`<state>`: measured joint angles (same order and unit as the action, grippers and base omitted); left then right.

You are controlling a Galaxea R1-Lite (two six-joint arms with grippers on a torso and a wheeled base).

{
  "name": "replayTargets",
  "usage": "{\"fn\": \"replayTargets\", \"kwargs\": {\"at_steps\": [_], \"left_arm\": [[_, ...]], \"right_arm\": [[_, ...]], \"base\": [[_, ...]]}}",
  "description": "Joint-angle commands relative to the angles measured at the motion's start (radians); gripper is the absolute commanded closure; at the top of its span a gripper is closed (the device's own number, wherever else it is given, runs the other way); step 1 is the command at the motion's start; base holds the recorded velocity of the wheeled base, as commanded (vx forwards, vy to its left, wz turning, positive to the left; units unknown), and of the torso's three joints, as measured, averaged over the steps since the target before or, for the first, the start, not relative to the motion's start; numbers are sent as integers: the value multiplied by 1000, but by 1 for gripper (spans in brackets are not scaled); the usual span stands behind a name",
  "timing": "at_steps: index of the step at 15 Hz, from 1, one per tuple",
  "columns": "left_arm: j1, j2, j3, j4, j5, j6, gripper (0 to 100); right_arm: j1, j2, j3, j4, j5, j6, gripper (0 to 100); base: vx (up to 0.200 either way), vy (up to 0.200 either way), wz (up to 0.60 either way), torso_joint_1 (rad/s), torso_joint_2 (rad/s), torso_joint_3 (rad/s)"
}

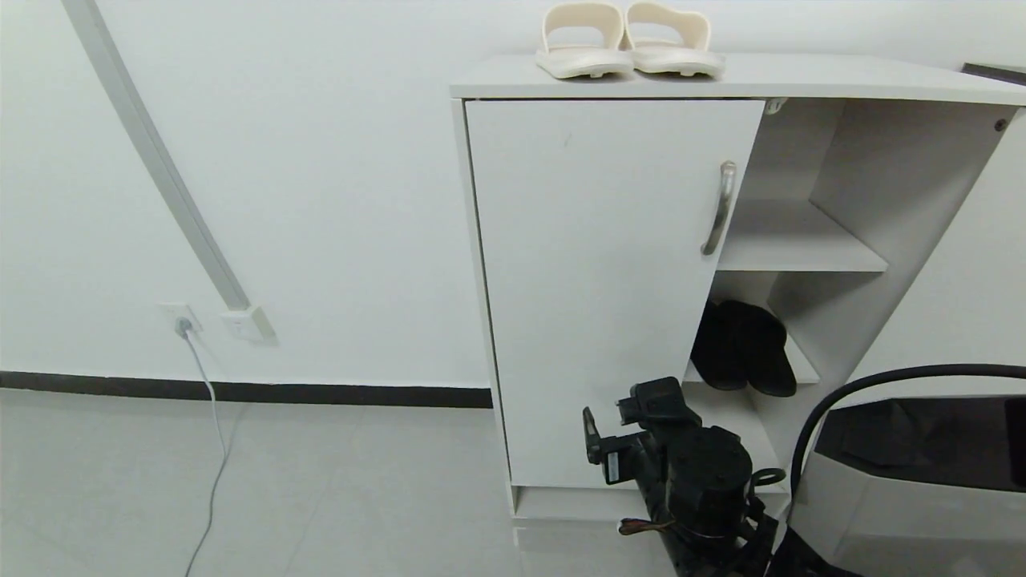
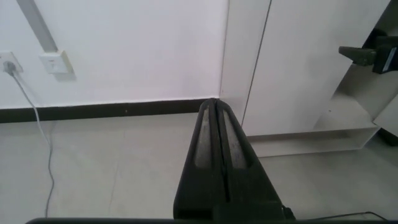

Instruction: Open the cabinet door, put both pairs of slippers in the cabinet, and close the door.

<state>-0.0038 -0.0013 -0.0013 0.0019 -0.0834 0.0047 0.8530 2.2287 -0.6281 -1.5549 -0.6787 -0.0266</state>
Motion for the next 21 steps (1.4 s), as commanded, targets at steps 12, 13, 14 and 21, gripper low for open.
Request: {"fn": "replayTargets", "kwargs": {"at_steps": [12, 13, 14, 21], "left_arm": [[1, 1, 0, 0, 1, 0, 100], [1, 1, 0, 0, 1, 0, 100], [1, 1, 0, 0, 1, 0, 100], [1, 1, 0, 0, 1, 0, 100]], "right_arm": [[-34, -44, 47, 61, 74, 10, 0], [-34, -41, 47, 49, 74, 8, 0], [-34, -32, 44, 22, 76, 7, 0], [-35, -20, 28, 13, 73, 1, 0]], "base": [[0, 0, 0, 0, 0, 0], [0, 0, 0, 0, 0, 0], [0, 0, 0, 0, 0, 0], [0, 0, 0, 2, -57, -82]]}}
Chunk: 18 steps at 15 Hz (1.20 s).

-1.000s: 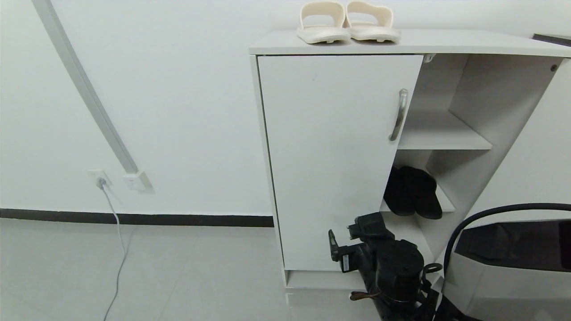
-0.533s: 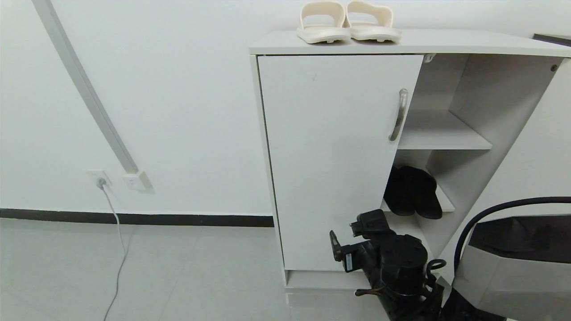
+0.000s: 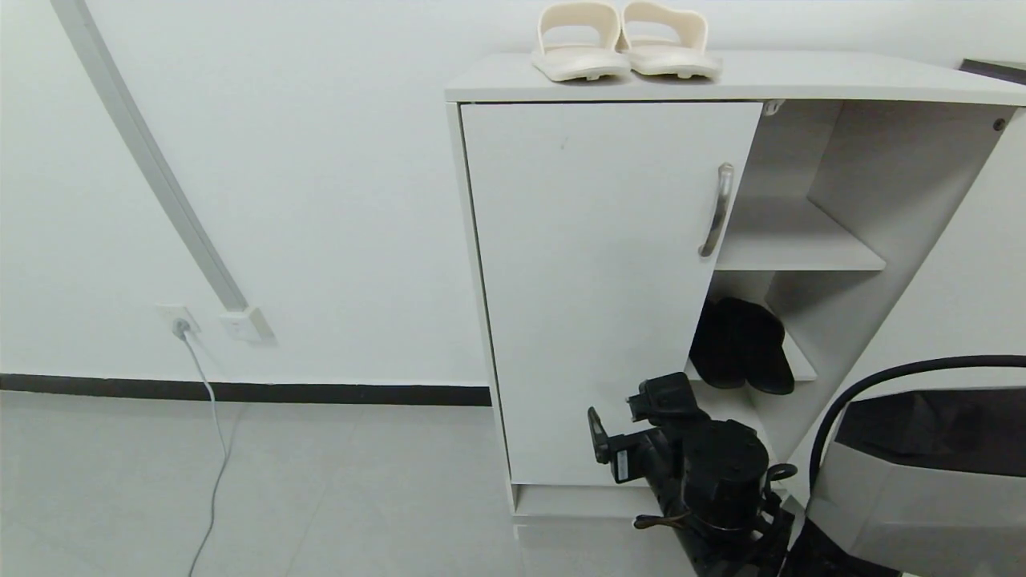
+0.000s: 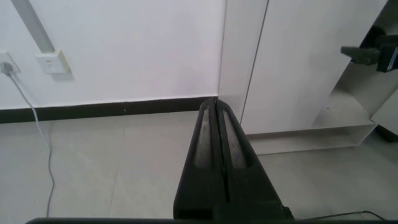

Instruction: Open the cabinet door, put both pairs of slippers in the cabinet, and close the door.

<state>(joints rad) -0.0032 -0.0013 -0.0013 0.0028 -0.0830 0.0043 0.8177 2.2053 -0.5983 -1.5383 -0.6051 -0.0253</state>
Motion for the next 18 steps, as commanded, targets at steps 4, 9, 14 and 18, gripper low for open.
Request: {"fn": "replayTargets", "kwargs": {"at_steps": [4, 9, 14, 18], "left_arm": [[0, 1, 0, -1, 0, 0, 100], [0, 1, 0, -1, 0, 0, 100], [0, 1, 0, -1, 0, 0, 100], [0, 1, 0, -1, 0, 0, 100]], "right_arm": [[0, 8, 0, -5, -2, 1, 0], [0, 10, 2, -5, -4, 1, 0], [0, 10, 3, -5, -4, 1, 0], [0, 17, 2, -5, -4, 1, 0]], "base": [[0, 0, 0, 50, -452, -354], [0, 0, 0, 110, -462, -350], [0, 0, 0, 154, -475, -327], [0, 0, 0, 182, -498, -315]]}}
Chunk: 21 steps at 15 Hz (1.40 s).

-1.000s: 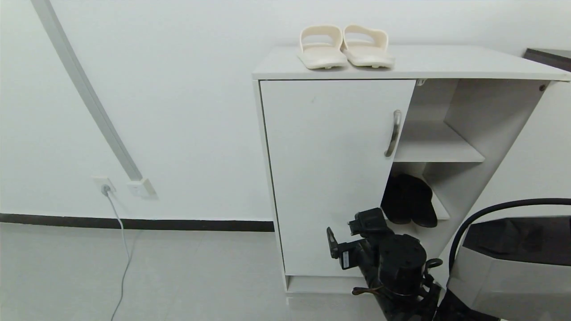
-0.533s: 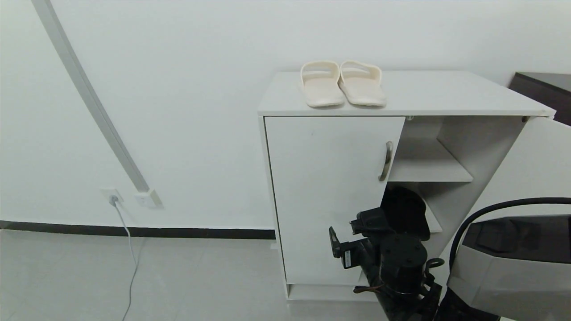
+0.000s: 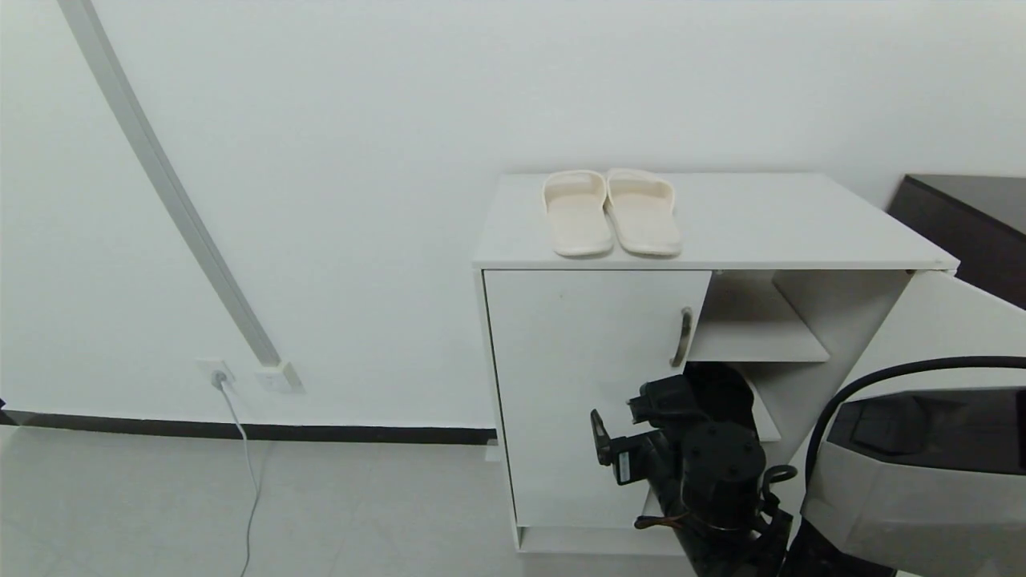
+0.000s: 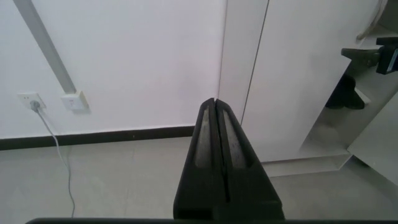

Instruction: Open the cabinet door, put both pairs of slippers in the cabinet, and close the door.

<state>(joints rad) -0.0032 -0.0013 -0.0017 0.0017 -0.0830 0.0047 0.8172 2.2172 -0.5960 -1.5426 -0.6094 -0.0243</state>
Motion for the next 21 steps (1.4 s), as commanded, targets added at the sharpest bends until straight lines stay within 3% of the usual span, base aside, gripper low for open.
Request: {"fn": "replayTargets", "kwargs": {"at_steps": [1, 13, 21], "left_arm": [[0, 1, 0, 0, 0, 0, 100], [0, 1, 0, 0, 0, 0, 100], [0, 1, 0, 0, 0, 0, 100]], "right_arm": [[0, 6, -1, -1, 0, 0, 0], [0, 7, 4, -13, 0, -2, 0], [-1, 7, 2, -22, 8, 1, 0]], "base": [[0, 0, 0, 203, -515, -325], [0, 0, 0, 237, -561, -322], [0, 0, 0, 185, -397, -219]]}}
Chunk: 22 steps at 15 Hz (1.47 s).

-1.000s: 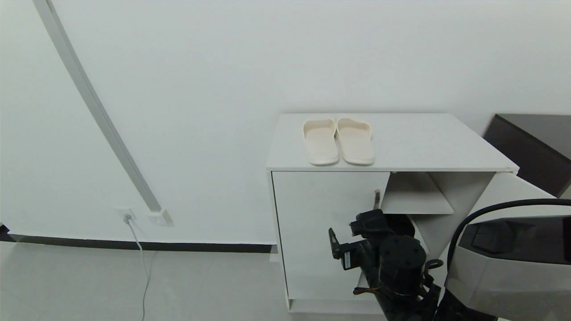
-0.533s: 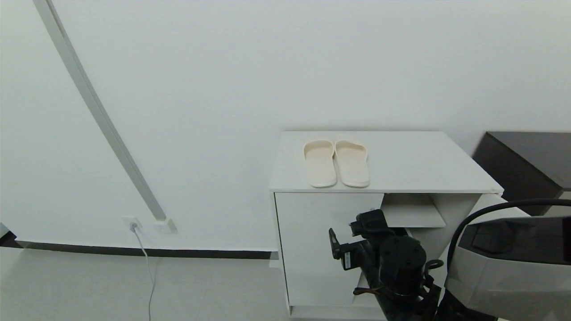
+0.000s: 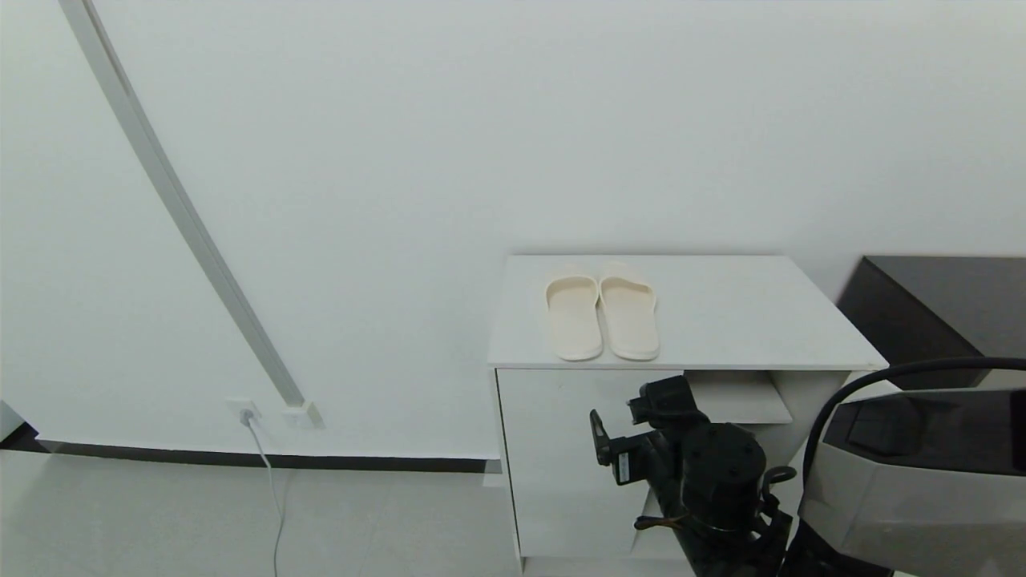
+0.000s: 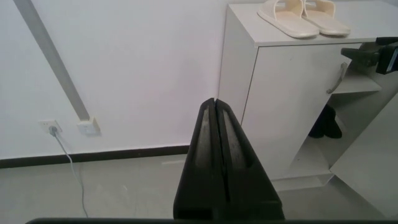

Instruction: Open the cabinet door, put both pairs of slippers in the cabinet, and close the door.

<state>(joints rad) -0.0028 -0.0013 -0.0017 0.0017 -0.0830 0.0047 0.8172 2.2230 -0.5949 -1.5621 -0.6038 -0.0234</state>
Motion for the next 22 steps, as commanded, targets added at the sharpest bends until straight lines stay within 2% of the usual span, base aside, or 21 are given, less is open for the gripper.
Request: {"fn": "replayTargets", "kwargs": {"at_steps": [1, 9, 10, 13, 15, 16, 17, 18, 20, 22], "left_arm": [[0, 1, 0, 0, 0, 0, 100], [0, 1, 0, 0, 0, 3, 100], [0, 1, 0, 0, 0, 3, 100], [0, 1, 0, 0, -1, 5, 100], [1, 1, 0, 0, -1, 6, 100], [0, 1, 0, 0, -1, 6, 100], [0, 1, 0, 0, -1, 6, 100], [0, 1, 0, 0, -1, 6, 100], [0, 1, 0, 0, -1, 6, 100], [0, 1, 0, 0, -1, 5, 100]], "right_arm": [[-3, 6, 1, -9, 4, 0, 0], [-27, 0, -68, -9, 45, -23, 0], [-29, -29, -86, 37, 45, -23, 0], [-26, -152, -215, 352, 45, 40, 0], [-15, -227, -345, 645, 36, 109, 0], [-12, -247, -385, 720, 35, 129, 0], [-7, -270, -488, 883, -5, 174, 0], [-3, -275, -562, 988, -51, 214, 0], [0, -273, -617, 1097, -76, 273, 0], [0, -267, -608, 1099, -76, 286, 0]], "base": [[0, 0, 0, 105, -251, -110], [0, 0, 0, 5, -8, -6], [0, 0, 0, 0, 0, 0], [0, 0, 0, 0, 0, 0], [0, 0, 0, 0, 0, 0], [0, 0, 0, 0, 0, 0], [0, 0, 0, 0, 0, 0], [0, 0, 0, 0, 0, 0], [0, 0, 0, 0, 0, 0], [0, 0, 0, 0, 0, 0]]}}
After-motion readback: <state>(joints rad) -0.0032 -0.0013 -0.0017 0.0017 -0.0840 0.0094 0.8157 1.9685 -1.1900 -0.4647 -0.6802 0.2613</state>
